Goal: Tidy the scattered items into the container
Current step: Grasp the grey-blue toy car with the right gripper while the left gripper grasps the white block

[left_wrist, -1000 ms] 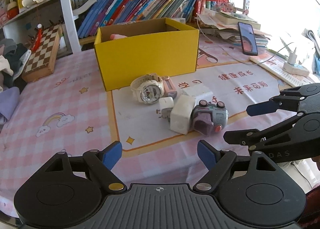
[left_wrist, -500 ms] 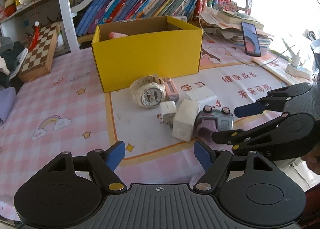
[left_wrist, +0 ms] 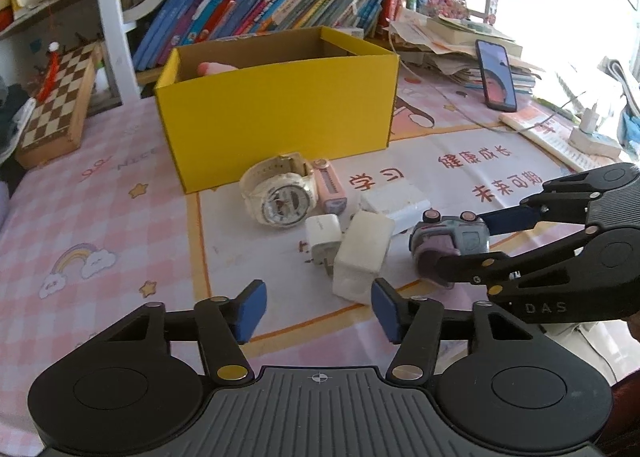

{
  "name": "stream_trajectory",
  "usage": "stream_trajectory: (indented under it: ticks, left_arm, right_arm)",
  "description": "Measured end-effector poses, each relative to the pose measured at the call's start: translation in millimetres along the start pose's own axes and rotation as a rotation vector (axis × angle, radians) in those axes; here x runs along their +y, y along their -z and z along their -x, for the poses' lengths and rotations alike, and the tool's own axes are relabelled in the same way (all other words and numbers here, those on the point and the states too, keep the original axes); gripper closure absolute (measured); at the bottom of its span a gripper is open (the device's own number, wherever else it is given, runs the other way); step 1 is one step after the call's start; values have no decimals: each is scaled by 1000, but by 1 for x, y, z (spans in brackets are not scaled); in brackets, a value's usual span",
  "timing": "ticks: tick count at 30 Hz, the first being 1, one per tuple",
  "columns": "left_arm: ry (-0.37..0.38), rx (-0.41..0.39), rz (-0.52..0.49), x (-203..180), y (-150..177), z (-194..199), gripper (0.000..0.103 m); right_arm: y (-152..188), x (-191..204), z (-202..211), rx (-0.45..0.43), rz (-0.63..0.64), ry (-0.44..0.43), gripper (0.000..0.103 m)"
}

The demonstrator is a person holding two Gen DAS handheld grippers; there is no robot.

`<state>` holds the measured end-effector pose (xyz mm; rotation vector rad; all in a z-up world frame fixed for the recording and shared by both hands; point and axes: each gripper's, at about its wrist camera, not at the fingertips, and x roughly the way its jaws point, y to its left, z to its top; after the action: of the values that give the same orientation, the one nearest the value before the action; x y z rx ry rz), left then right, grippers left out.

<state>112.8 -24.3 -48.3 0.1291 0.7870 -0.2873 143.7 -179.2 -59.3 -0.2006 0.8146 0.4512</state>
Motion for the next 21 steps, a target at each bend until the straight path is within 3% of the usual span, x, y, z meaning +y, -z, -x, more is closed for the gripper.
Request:
stream_trajectory:
  ticks: [9, 16, 21]
  left_arm:
    - [21, 5, -77, -14, -10, -21, 58]
    - [29, 24, -122, -24, -11, -34, 73]
    - [8, 15, -160, -31, -12, -35, 73]
  right_arm:
    - [3, -9, 0, 17, -3, 2, 54]
    - [5, -13, -3, 41, 2, 25, 54]
    - [6, -13, -6, 46, 13, 25, 54]
